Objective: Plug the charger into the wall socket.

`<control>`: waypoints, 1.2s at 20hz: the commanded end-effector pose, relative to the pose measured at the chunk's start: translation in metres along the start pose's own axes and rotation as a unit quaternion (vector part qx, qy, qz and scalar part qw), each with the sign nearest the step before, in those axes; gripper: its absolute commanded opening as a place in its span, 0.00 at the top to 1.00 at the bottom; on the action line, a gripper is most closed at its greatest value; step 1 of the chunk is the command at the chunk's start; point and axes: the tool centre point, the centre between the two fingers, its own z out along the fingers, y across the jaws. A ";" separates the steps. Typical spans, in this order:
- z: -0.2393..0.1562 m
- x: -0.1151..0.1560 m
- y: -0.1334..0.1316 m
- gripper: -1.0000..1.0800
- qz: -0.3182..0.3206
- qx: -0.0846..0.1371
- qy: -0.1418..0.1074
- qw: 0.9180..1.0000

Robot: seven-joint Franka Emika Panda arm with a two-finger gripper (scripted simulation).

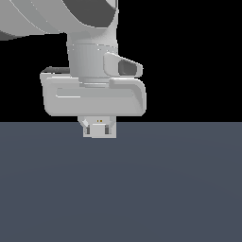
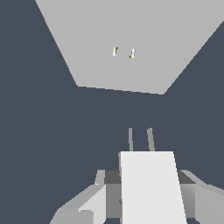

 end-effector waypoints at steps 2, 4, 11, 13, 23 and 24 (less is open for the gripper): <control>-0.004 0.008 -0.006 1.00 0.016 -0.007 0.000 1.000; -0.006 0.011 -0.009 1.00 0.023 -0.010 0.000 1.000; -0.010 0.022 -0.017 1.00 0.044 -0.019 -0.002 0.999; -0.010 0.024 -0.018 1.00 0.048 -0.021 -0.002 0.999; -0.011 0.026 -0.020 1.00 0.053 -0.023 -0.003 0.998; -0.011 0.026 -0.019 1.00 0.053 -0.023 -0.003 0.998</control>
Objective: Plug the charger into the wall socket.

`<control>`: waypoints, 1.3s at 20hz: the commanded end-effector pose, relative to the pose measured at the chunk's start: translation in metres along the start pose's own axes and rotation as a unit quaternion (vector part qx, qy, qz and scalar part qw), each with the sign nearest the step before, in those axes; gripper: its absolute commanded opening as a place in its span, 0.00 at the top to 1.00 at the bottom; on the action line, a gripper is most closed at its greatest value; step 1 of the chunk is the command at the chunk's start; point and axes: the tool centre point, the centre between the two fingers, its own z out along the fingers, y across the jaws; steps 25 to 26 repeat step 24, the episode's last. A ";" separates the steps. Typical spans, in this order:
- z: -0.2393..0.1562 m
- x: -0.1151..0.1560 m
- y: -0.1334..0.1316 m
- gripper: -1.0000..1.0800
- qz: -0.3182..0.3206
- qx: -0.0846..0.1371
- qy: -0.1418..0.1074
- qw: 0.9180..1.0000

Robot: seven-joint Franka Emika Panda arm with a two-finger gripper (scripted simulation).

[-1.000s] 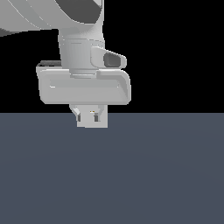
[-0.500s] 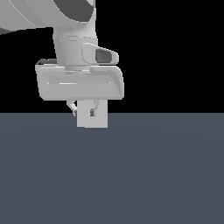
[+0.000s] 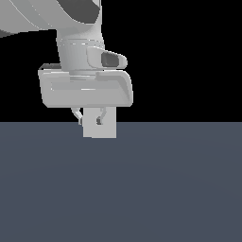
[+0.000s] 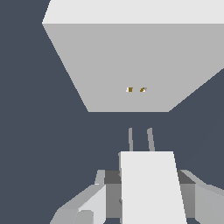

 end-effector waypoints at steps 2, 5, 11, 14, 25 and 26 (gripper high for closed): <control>0.001 0.002 0.000 1.00 0.000 0.000 0.000 1.000; 0.003 0.007 0.000 1.00 0.000 0.000 0.000 1.000; 0.011 0.027 0.000 1.00 0.000 0.000 0.000 1.000; 0.015 0.036 0.001 1.00 0.000 0.000 0.000 1.000; 0.019 0.046 0.000 1.00 0.000 0.000 0.000 1.000; 0.019 0.046 0.000 1.00 0.000 0.000 0.000 1.000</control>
